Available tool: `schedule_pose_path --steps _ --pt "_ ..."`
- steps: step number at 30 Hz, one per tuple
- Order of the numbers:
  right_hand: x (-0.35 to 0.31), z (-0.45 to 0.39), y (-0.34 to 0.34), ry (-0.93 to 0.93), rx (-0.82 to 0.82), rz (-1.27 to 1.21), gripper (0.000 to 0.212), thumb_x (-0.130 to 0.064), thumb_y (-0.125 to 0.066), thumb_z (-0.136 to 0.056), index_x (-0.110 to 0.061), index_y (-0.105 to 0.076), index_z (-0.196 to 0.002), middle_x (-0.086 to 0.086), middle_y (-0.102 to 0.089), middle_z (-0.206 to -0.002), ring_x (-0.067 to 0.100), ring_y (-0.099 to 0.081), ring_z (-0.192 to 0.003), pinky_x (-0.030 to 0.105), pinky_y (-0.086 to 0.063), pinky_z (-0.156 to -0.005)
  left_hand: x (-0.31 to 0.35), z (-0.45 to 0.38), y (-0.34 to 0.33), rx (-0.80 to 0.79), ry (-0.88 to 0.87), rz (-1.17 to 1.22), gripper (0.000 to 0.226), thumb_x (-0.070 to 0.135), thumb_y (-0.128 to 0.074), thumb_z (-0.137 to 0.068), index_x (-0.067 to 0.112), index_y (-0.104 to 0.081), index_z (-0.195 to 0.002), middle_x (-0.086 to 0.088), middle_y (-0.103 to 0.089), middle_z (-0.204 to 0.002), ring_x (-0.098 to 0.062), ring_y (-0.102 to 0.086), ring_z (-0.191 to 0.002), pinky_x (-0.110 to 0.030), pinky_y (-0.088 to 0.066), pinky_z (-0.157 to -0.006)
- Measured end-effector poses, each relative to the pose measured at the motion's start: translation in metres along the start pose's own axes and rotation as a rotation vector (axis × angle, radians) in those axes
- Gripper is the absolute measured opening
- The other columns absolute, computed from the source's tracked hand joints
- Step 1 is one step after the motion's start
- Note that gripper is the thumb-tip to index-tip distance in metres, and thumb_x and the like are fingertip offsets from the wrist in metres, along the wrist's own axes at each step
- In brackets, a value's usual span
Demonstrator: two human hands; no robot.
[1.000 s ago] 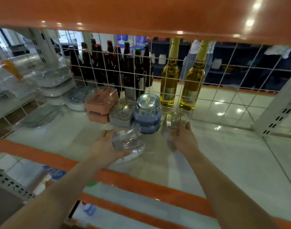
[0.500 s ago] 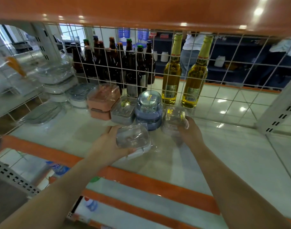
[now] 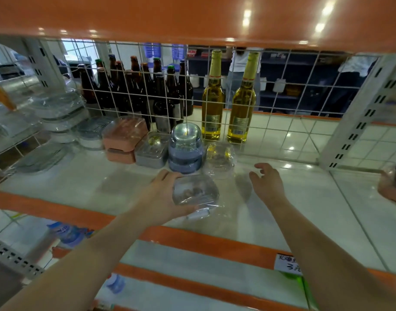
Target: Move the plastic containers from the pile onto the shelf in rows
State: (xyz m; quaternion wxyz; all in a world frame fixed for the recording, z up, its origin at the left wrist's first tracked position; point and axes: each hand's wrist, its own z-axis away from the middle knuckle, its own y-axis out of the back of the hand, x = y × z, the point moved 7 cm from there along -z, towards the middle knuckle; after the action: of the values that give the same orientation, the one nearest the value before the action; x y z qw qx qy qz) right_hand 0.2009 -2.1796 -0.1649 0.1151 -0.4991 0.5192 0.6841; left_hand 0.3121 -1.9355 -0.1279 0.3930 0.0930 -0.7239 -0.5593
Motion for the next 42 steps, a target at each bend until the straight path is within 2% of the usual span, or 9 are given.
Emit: schedule_pose_path --steps 4,8,19,26,31,34,37,39,42 --pt "0.010 0.005 0.014 0.007 -0.002 0.064 0.038 -0.019 -0.055 -0.093 -0.011 -0.051 -0.130 0.016 -0.049 -0.132 0.029 -0.055 -0.112 0.030 -0.039 -0.093 0.026 -0.006 0.001 0.071 -0.046 0.005 0.089 0.051 -0.074 -0.072 0.020 -0.031 -0.144 0.001 -0.032 -0.142 -0.017 -0.036 -0.129 -0.026 -0.033 -0.099" --pt "0.018 0.007 0.028 0.025 -0.004 0.125 0.038 -0.020 -0.055 -0.093 -0.012 -0.051 -0.129 0.016 -0.050 -0.129 0.029 -0.055 -0.110 0.034 -0.041 -0.095 0.058 -0.029 0.002 0.163 -0.064 -0.016 0.093 0.056 -0.071 -0.072 0.018 -0.028 -0.145 -0.003 -0.030 -0.142 -0.021 -0.031 -0.132 -0.036 -0.031 -0.110" --pt "0.028 -0.002 0.056 0.103 -0.009 0.153 0.037 -0.020 -0.056 -0.093 -0.016 -0.051 -0.129 0.010 -0.050 -0.131 0.023 -0.055 -0.112 0.027 -0.041 -0.092 0.097 -0.101 -0.007 0.396 0.047 -0.081 0.084 0.063 -0.063 -0.074 0.006 -0.042 -0.131 -0.017 -0.043 -0.128 -0.033 -0.043 -0.118 -0.041 -0.041 -0.093" --pt "0.027 -0.012 0.053 0.095 -0.042 0.196 0.036 -0.021 -0.056 -0.093 -0.017 -0.052 -0.129 0.007 -0.050 -0.130 0.020 -0.056 -0.108 0.022 -0.038 -0.086 0.098 -0.131 -0.031 0.180 0.150 -0.128 0.081 0.059 -0.055 -0.084 0.004 -0.032 -0.138 -0.022 -0.029 -0.140 -0.039 -0.029 -0.131 -0.046 -0.037 -0.101" --pt "0.022 -0.016 0.042 0.080 -0.049 0.208 0.039 -0.020 -0.058 -0.092 -0.018 -0.051 -0.130 0.006 -0.051 -0.130 0.018 -0.053 -0.114 0.019 -0.037 -0.086 0.087 -0.135 -0.048 -0.088 0.056 -0.461 0.107 0.076 -0.051 -0.075 0.011 -0.012 -0.151 -0.020 -0.017 -0.153 -0.038 -0.018 -0.140 -0.047 -0.027 -0.110" --pt "0.010 -0.020 0.034 0.093 -0.029 0.178 0.039 -0.020 -0.059 -0.091 -0.018 -0.052 -0.129 0.006 -0.053 -0.128 0.018 -0.053 -0.113 0.020 -0.037 -0.086 0.085 -0.135 -0.032 -0.084 -0.112 -0.629 0.105 0.079 -0.052 -0.070 0.022 -0.015 -0.151 -0.017 -0.026 -0.149 -0.036 -0.019 -0.140 -0.051 -0.012 -0.114" --pt "-0.010 -0.019 0.025 0.143 0.030 0.109 0.041 -0.022 -0.061 -0.090 -0.016 -0.052 -0.129 0.006 -0.054 -0.127 0.018 -0.054 -0.109 0.020 -0.038 -0.085 0.067 -0.135 -0.010 -0.113 -0.127 -0.579 0.102 0.076 -0.054 -0.072 0.028 -0.010 -0.151 -0.015 -0.007 -0.156 -0.037 0.002 -0.145 -0.053 0.001 -0.115" --pt "-0.026 -0.015 0.016 0.172 0.058 0.059 0.044 -0.025 -0.062 -0.090 -0.015 -0.050 -0.131 0.006 -0.053 -0.129 0.017 -0.053 -0.111 0.019 -0.038 -0.086 0.049 -0.139 0.004 -0.109 -0.111 -0.522 0.103 0.075 -0.053 -0.073 0.026 -0.009 -0.151 -0.012 0.001 -0.158 -0.035 0.007 -0.145 -0.051 0.000 -0.116" --pt "-0.045 -0.012 -0.001 0.202 0.047 0.032 0.048 -0.029 -0.062 -0.089 -0.015 -0.048 -0.133 0.007 -0.051 -0.130 0.016 -0.051 -0.111 0.019 -0.036 -0.086 0.021 -0.143 0.020 -0.070 -0.126 -0.469 0.102 0.070 -0.059 -0.073 0.020 -0.015 -0.150 -0.011 -0.011 -0.156 -0.031 -0.008 -0.144 -0.043 -0.012 -0.116"
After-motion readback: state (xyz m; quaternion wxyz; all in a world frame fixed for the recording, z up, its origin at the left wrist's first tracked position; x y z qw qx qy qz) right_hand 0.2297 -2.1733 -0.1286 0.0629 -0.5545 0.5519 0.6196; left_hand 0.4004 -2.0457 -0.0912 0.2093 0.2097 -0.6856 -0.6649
